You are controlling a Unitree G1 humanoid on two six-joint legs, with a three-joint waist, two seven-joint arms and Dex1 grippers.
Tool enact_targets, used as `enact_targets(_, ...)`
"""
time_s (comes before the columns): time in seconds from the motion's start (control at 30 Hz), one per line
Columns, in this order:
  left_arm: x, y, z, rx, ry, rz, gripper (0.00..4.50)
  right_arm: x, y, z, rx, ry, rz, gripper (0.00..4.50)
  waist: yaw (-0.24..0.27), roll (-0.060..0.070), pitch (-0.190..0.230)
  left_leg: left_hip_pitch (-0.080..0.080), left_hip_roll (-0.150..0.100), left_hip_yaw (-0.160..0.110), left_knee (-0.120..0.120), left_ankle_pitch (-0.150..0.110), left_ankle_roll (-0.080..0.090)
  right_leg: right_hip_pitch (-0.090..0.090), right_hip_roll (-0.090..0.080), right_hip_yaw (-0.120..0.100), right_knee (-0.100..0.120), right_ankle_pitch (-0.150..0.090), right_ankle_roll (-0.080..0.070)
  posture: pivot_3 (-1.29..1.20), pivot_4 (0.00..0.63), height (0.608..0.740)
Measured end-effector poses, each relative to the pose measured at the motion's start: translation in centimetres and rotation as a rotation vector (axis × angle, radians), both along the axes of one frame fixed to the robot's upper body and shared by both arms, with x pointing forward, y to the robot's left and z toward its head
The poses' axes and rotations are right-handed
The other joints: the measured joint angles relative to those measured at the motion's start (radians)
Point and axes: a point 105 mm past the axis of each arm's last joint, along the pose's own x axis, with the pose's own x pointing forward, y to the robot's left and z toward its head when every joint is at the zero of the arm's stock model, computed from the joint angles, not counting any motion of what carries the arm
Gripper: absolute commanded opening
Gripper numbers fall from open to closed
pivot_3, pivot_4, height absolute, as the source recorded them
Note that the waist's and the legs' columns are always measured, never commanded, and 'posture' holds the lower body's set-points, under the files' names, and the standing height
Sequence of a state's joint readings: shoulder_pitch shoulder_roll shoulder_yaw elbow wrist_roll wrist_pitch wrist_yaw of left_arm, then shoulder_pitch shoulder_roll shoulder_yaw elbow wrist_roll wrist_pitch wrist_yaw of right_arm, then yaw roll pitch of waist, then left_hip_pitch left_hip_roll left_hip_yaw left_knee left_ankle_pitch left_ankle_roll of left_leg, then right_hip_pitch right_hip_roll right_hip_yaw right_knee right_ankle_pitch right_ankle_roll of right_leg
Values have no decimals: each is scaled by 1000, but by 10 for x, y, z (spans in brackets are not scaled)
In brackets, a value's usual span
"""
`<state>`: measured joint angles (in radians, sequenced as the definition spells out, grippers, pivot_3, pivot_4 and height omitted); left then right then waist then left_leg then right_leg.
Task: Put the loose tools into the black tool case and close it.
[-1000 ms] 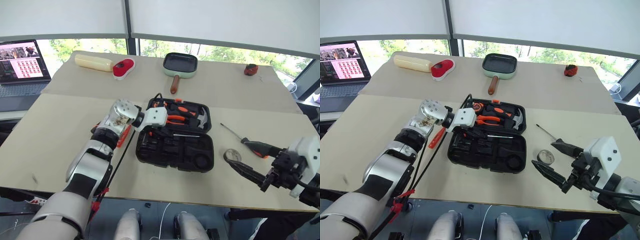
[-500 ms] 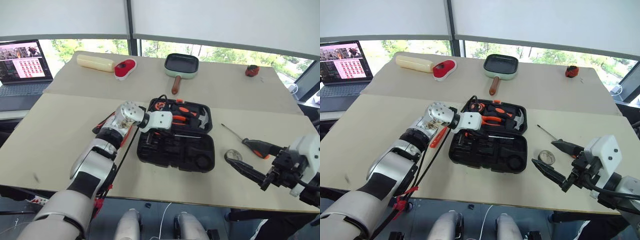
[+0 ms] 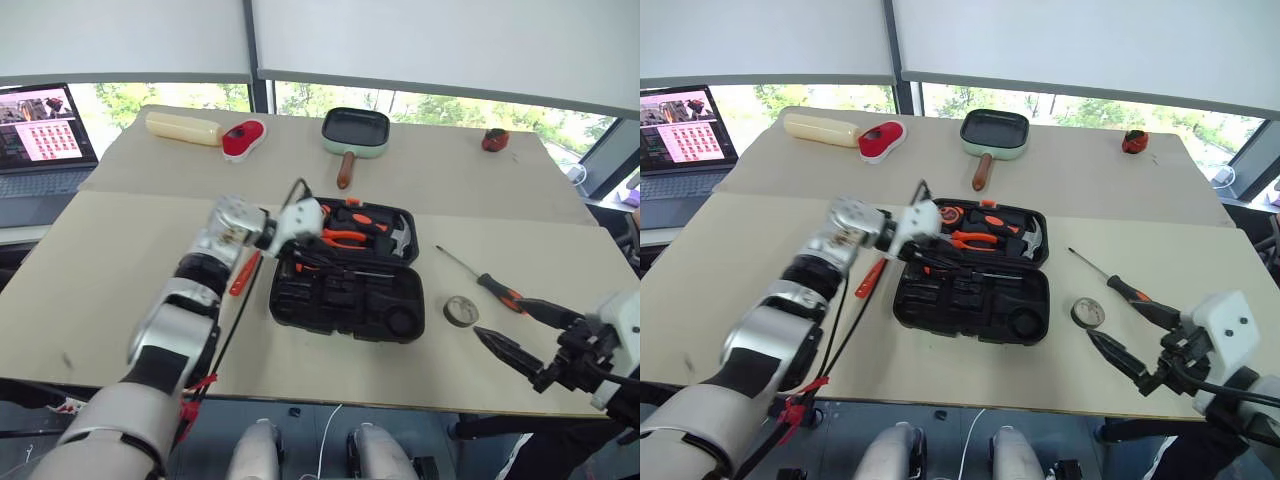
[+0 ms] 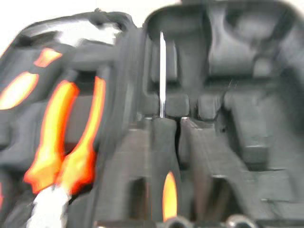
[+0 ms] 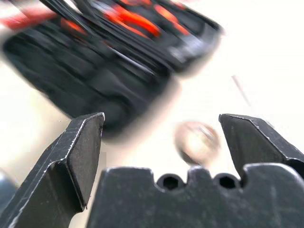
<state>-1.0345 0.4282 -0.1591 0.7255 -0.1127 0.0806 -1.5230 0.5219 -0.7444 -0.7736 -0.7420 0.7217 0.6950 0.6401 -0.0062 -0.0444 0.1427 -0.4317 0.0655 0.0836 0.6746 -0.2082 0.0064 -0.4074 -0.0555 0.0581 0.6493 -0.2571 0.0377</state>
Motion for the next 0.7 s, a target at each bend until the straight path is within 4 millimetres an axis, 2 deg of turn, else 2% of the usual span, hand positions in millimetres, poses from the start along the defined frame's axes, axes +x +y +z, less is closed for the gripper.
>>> enact_targets(0.07,-27,23,20,-52,73,-24,3527,-4,-23,0,-25,6,-77,4500,-10,4,0,2,1,0,-1,-1,1,1,0,0,0,-1,0,0,150,740)
enact_targets(0.13,-48,33,25,-53,132,-49,4031,-6,-37,-2,-33,14,-116,4500,-12,5,0,3,1,0,0,-1,1,2,0,0,0,-1,0,0,150,740)
enact_targets(0.17,-66,39,24,-38,182,-70,4424,-3,-45,-2,-50,18,-120,4500,-14,6,0,4,1,1,0,-1,1,2,-1,1,0,-1,0,0,150,740)
enact_targets(0.27,-104,43,23,7,262,-137,4424,10,-65,-1,-83,28,-126,4500,-8,7,1,8,0,2,0,-1,1,5,-1,2,0,-2,-1,0,150,740)
enact_targets(0.37,-122,41,18,25,277,-175,4424,34,-71,1,-106,22,-73,4500,-4,8,1,9,0,3,1,0,2,6,-1,2,-1,-5,-5,0,150,740)
enact_targets(0.5,-124,38,15,22,260,-138,4424,63,-76,-13,-85,68,-14,4500,1,8,1,8,-1,3,1,0,2,5,-1,3,-1,-2,-2,0,150,740)
enact_targets(0.57,-123,35,15,13,241,-121,4424,78,-79,-30,-79,136,15,4500,-4,8,1,8,-1,4,1,0,2,5,-1,3,-1,-1,0,0,150,740)
enact_targets(0.7,-125,32,17,4,206,-106,4424,92,-80,-57,-64,263,36,4500,-6,10,2,7,-1,4,-1,0,2,3,-1,4,-1,-2,0,0,150,740)
